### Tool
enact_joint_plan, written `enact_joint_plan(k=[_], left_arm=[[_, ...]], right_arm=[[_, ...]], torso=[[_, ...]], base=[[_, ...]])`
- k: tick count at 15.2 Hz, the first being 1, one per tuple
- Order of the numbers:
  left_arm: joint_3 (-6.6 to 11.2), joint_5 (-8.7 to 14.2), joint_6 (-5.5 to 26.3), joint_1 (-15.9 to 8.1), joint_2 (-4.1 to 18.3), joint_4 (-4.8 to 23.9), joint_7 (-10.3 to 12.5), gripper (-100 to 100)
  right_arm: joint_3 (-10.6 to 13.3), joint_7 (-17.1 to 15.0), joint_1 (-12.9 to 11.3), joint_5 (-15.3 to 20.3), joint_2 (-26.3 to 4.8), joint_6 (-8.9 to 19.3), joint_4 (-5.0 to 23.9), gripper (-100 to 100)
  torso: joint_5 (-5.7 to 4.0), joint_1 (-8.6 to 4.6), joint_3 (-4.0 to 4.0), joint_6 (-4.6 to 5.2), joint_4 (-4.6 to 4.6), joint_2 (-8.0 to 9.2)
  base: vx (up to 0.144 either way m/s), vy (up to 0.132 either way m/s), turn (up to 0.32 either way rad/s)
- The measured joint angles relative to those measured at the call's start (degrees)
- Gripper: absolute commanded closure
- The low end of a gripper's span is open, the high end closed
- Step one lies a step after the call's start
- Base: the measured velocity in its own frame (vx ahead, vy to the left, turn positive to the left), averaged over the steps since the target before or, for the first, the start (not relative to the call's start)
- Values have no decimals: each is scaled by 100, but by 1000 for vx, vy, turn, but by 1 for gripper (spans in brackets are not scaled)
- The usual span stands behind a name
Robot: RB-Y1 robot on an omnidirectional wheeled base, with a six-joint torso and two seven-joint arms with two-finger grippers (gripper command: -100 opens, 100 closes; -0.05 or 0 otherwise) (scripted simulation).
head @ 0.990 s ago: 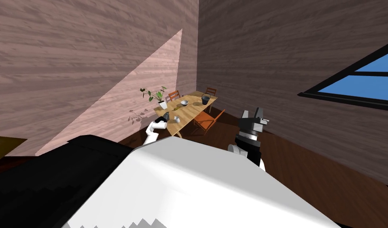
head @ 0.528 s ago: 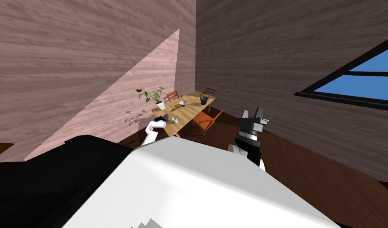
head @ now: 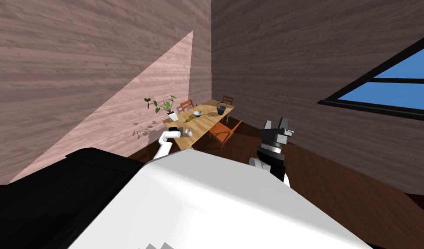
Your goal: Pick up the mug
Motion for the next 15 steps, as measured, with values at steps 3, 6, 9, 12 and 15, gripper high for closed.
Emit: enact_joint_plan(k=[3,6,9,12,15], left_arm=[[62,79,335,-66,31,168,-39,-100],[106,137,654,-162,80,301,-60,-100],[175,235,989,-231,136,445,-98,-100],[237,312,1332,-322,188,591,-128,-100],[294,385,1662,-387,227,727,-157,-100]], right_arm=[[0,0,0,0,0,0,0,0],[0,0,0,0,0,0,0,0],[0,0,0,0,0,0,0,0],[0,0,0,0,0,0,0,0],[0,0,0,0,0,0,0,0]], torso=[[0,-1,0,0,0,1],[1,5,5,1,2,8],[1,5,3,0,1,4],[1,5,1,0,1,2],[1,7,2,-1,1,4]], base=[[48,-36,-34],[34,-26,-34],[49,-24,-31],[51,-26,-35],[44,-19,-29]])
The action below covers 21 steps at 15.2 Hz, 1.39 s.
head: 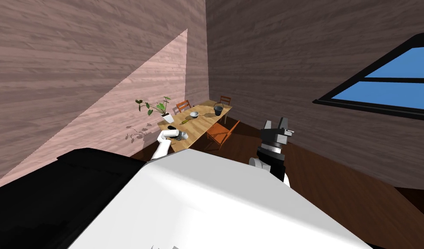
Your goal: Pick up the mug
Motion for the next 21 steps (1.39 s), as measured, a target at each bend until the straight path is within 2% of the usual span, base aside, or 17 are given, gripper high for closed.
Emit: enact_joint_plan(k=[9,12,15,21], left_arm=[[199,246,1003,-236,184,429,-104,-100],[276,338,1356,-348,272,649,-155,-100],[331,394,1677,-383,309,734,-173,-100],[424,490,2150,-501,420,942,-214,-100]], right_arm=[[0,0,0,0,0,0,0,0],[0,0,0,0,0,0,0,0],[0,0,0,0,0,0,0,0],[-1,0,0,0,0,0,0,0]], torso=[[1,7,-1,0,0,-2],[3,13,-3,-1,-1,-6],[3,12,-1,-1,-1,-2],[4,16,1,-1,0,3]], base=[[47,-9,-28],[59,10,-25],[48,10,-19],[37,17,-13]])
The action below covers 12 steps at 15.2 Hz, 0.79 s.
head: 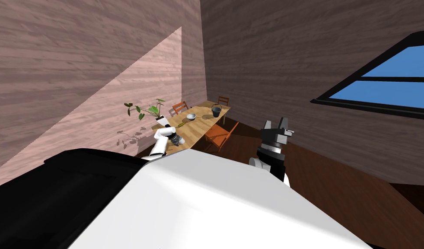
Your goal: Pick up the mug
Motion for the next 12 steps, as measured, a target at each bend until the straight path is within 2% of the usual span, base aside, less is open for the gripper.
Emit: enact_joint_plan(k=[5,6,12], left_arm=[[-108,-80,-367,-11,-126,284,3,-100],[-114,-84,-394,-13,-132,299,5,100],[-95,-69,-348,-13,-108,269,4,100]], right_arm=[[0,0,-1,0,0,0,0,0],[0,0,-1,0,0,0,0,0],[0,0,-1,0,0,0,0,0]], torso=[[1,2,11,0,4,19],[0,0,11,0,4,19],[-1,-8,14,0,7,22]], base=[[-4,21,0],[0,0,0],[0,-7,0]])
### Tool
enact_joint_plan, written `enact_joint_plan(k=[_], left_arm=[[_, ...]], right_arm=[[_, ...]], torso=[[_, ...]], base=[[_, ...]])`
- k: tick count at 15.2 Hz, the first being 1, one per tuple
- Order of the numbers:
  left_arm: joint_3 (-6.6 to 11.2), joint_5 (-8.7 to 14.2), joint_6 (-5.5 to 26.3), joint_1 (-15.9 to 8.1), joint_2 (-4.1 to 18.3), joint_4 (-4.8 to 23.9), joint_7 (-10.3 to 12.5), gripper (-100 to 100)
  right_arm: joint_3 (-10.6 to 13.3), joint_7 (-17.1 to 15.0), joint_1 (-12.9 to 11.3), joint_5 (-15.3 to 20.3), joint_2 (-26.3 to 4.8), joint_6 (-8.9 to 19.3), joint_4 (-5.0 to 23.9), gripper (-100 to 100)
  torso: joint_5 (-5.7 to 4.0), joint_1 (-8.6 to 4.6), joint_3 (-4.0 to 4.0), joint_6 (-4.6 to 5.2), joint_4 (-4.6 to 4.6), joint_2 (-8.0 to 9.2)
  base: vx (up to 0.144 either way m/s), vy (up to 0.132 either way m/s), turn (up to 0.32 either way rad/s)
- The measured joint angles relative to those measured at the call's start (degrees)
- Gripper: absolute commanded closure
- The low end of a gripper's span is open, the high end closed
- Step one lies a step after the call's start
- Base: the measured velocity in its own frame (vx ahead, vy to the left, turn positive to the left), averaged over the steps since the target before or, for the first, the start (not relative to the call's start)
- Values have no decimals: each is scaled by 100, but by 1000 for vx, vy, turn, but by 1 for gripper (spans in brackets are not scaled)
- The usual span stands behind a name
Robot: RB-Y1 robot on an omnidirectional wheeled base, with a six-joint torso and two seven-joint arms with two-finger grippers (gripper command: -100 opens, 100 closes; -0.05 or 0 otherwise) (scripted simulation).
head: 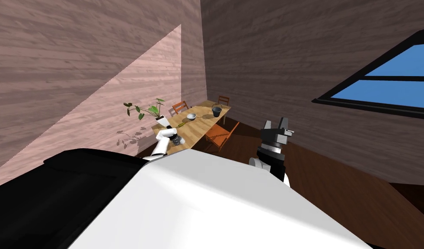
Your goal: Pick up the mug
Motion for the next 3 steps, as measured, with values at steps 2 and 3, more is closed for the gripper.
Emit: enact_joint_plan(k=[2,3], left_arm=[[44,30,155,28,37,-152,3,100],[66,47,242,23,66,-209,4,100]], right_arm=[[0,0,0,0,0,0,0,0],[0,0,0,0,0,0,0,0]], torso=[[-4,-9,2,1,2,2],[-6,-12,3,2,3,2]], base=[[1,-28,3],[2,-16,2]])
